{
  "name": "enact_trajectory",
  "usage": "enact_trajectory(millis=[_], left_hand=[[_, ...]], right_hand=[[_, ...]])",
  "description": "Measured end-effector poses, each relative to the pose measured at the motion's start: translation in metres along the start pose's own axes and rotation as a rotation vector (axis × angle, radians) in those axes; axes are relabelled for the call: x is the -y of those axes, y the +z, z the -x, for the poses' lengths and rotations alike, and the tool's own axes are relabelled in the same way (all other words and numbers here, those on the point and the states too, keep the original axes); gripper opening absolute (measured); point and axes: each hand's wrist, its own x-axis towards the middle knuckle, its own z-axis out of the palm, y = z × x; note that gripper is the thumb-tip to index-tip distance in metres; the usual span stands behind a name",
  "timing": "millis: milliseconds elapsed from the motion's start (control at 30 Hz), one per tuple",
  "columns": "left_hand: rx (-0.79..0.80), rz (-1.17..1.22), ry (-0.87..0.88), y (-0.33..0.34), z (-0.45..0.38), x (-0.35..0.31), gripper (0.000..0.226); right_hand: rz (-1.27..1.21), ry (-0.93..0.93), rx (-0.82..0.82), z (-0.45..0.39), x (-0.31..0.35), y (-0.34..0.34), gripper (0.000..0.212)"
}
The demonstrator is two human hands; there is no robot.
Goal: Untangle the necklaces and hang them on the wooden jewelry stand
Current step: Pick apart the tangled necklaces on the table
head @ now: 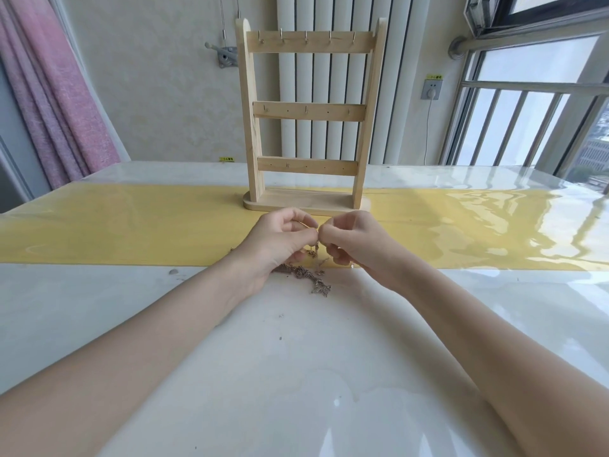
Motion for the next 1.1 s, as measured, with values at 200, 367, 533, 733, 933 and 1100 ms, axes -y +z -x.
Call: enact_trajectory(millis=[200,367,533,733,933,1100], left_hand=[[-0.065,-0.091,-0.011,-0.004,0.0,0.001,0.013],[0.03,-0.077,-0.068,-0.006,0.0,0.0,0.011],[0.066,-0.065,-0.109,-0.002,0.002,-0.003,0.02],[0.074,-0.099,-0.136,0.003,0.003,-0.003,0.03],[0.09,-0.109,-0.186,0.001,0.002,-0.001,0.024],[0.041,0.155,-0.194,-0.009,0.0,-0.006,0.018]], right_hand=[[0.232,-0.076,-0.043,0.0,0.003,0.002,0.022],[0.258,-0.093,-0.031,0.001,0.006,-0.001,0.013],[0.266,-0.068,0.068,0.003,0.011,-0.006,0.015],[0.478,-0.071,0.105,0.004,0.017,-0.005,0.016],[0.897,-0.236,0.111,0.006,0.022,0.0,0.009],[0.419,-0.243,-0.024,-0.002,0.013,-0.01,0.007]])
